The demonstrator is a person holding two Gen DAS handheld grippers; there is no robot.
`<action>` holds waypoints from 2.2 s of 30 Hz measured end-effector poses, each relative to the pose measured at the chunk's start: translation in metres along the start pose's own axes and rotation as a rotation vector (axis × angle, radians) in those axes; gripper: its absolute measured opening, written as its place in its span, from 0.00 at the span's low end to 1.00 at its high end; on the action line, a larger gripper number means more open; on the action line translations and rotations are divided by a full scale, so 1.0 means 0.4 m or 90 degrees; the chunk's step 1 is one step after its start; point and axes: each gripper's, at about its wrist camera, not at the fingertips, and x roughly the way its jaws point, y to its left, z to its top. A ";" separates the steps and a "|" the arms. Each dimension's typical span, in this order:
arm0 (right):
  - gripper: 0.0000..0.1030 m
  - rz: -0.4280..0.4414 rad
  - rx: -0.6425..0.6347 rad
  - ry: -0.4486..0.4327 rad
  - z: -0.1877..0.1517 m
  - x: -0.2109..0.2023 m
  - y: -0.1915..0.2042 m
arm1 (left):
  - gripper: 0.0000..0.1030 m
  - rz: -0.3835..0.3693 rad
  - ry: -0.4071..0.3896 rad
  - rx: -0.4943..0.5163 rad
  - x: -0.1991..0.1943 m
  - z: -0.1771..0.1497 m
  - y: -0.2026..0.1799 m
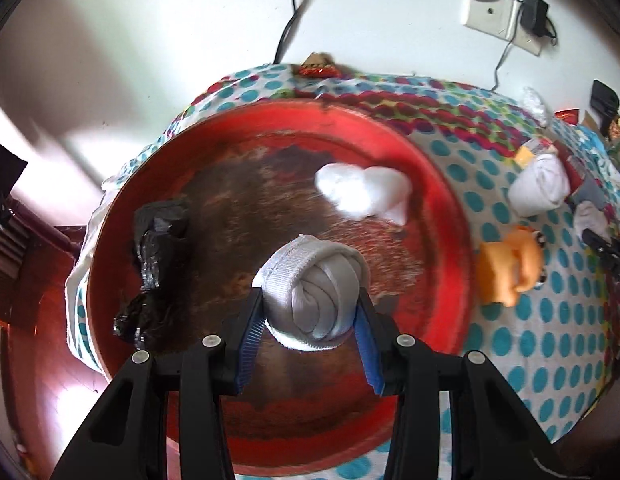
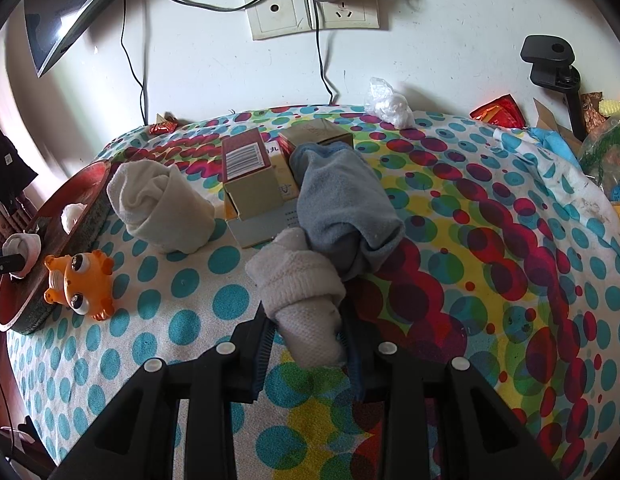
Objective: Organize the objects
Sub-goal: 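Carry the sock with the left gripper into the red tray and release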
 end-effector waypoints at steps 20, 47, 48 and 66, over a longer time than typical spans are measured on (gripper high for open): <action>0.31 -0.015 -0.012 0.003 0.004 0.000 0.010 | 0.40 0.070 0.041 -0.083 0.080 -0.037 0.203; 0.30 -0.038 -0.031 0.005 0.006 0.001 0.023 | 0.80 0.049 -0.077 -0.066 -0.041 -0.081 0.149; 0.30 -0.039 -0.032 0.005 0.006 0.002 0.024 | 0.80 0.051 -0.085 -0.066 -0.050 -0.087 0.145; 0.24 -0.119 -0.036 0.012 -0.002 -0.009 0.088 | 0.96 0.075 -0.174 -0.094 -0.096 -0.168 0.160</action>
